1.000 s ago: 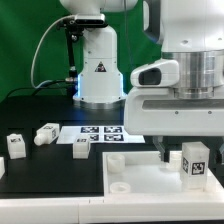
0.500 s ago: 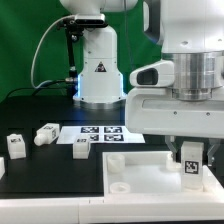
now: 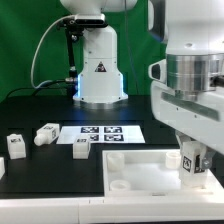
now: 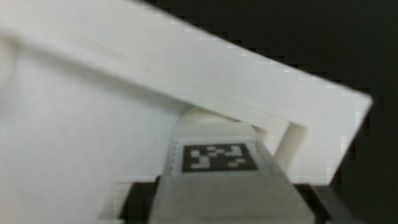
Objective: Assemble one leg
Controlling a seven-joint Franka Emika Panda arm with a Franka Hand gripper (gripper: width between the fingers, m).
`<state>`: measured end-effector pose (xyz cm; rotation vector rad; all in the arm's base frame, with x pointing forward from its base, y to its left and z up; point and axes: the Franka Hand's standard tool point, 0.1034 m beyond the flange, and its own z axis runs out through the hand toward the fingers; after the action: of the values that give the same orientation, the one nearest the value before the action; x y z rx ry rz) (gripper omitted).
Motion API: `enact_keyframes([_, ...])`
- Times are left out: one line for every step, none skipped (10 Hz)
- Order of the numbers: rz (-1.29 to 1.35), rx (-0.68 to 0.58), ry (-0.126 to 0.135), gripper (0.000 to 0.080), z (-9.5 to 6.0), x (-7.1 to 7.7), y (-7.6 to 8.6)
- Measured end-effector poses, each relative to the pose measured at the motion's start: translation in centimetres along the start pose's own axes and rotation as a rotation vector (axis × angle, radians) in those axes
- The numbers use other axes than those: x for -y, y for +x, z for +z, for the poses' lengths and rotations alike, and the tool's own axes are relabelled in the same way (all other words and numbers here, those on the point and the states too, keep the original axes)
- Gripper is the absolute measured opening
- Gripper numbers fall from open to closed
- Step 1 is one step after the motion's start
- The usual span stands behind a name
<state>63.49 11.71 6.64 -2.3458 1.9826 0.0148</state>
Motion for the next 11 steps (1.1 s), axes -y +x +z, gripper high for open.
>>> enact_keyframes([0.125, -0.003, 0.017, 0.0284, -0.04, 0.30, -0.21])
enact_keyframes([0.161, -0.008, 0.024, 0.0284, -0.05, 0.36, -0.21])
enact_keyframes([0.148, -0.008, 0.024, 0.0284, -0.05, 0.37, -0.15])
enact_keyframes([0.116, -0.008, 0.024, 0.0366, -0.04, 0.36, -0.18])
enact_keyframes([0.116, -0.008, 0.024, 0.0527, -0.03, 0.36, -0.24])
enact_keyframes([-0.050, -0.020, 0.025, 0.0527, -0.06, 0.41, -0.30])
enact_keyframes([-0.293, -0.032, 0.028, 0.0622, -0.06, 0.53, -0.31])
enact_keyframes([-0.430, -0.033, 0.022, 0.0622, -0.02, 0.43, -0.24])
enact_keyframes([-0.516, -0.040, 0.018, 0.0645, -0.04, 0.42, -0.29])
enact_keyframes([-0.544, -0.040, 0.017, 0.0645, -0.02, 0.42, -0.22])
enact_keyframes([-0.611, -0.042, 0.016, 0.0648, -0.02, 0.42, -0.16])
